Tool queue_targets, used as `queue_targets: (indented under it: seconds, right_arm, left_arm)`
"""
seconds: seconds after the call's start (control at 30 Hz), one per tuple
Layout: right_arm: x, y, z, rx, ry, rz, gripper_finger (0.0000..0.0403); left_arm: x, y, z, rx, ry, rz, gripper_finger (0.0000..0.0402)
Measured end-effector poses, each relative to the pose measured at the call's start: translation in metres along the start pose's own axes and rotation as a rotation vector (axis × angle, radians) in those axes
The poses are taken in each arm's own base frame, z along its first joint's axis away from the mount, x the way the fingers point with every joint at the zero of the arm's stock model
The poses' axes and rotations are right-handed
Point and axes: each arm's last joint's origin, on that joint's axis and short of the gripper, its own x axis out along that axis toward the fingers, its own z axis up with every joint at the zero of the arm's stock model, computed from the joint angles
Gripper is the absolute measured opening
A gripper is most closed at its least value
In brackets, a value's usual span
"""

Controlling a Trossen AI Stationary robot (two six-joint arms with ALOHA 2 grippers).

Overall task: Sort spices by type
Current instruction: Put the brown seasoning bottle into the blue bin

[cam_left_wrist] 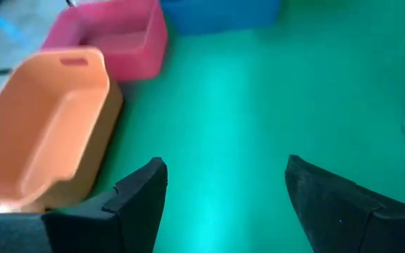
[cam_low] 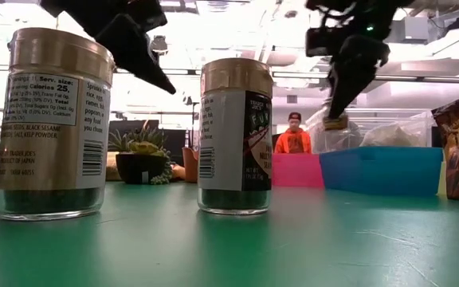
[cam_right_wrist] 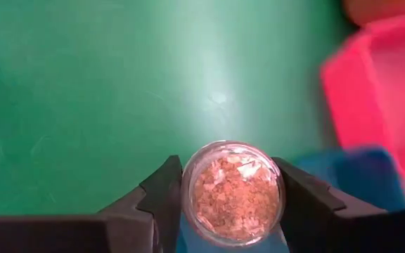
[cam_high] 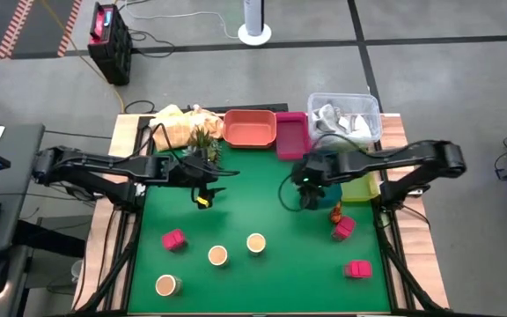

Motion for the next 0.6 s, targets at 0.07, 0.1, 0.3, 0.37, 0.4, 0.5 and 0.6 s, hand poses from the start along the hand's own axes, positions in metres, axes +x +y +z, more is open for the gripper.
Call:
queue_targets:
  seconds: [0.07, 0.1, 0.3, 0.37, 0.4, 0.5, 0.6]
  right_arm:
    - [-0.010, -0.003, -0.010, 0.041, -0.023, -0.017, 0.0208]
    - [-0.012, -0.004, -0.016, 0.056, -0.014, -0.027, 0.0208]
    - [0.004, -0.009, -0.049, 0.104, 0.076, -0.072, 0.0209]
    - [0.012, -0.011, -0.058, 0.111, 0.094, -0.081, 0.0209]
    - [0.017, -0.012, -0.061, 0.114, 0.100, -0.083, 0.0209]
    - [0.027, -0.014, -0.068, 0.128, 0.103, -0.090, 0.0211]
    - [0.036, -0.018, -0.076, 0.142, 0.123, -0.101, 0.0223]
  left_arm:
    - [0.004, -0.001, -0.002, 0.010, 0.014, 0.001, 0.0274]
    - [0.008, -0.001, -0.001, 0.009, 0.009, 0.002, 0.0274]
    - [0.032, -0.006, -0.002, 0.001, 0.017, 0.003, 0.0274]
    - [0.044, -0.012, -0.008, 0.022, 0.062, -0.014, 0.0274]
    - [0.049, -0.014, -0.010, 0.028, 0.067, -0.016, 0.0274]
    - [0.056, -0.017, -0.012, 0.037, 0.080, -0.021, 0.0274]
    - [0.057, -0.017, -0.011, 0.035, 0.074, -0.019, 0.0274]
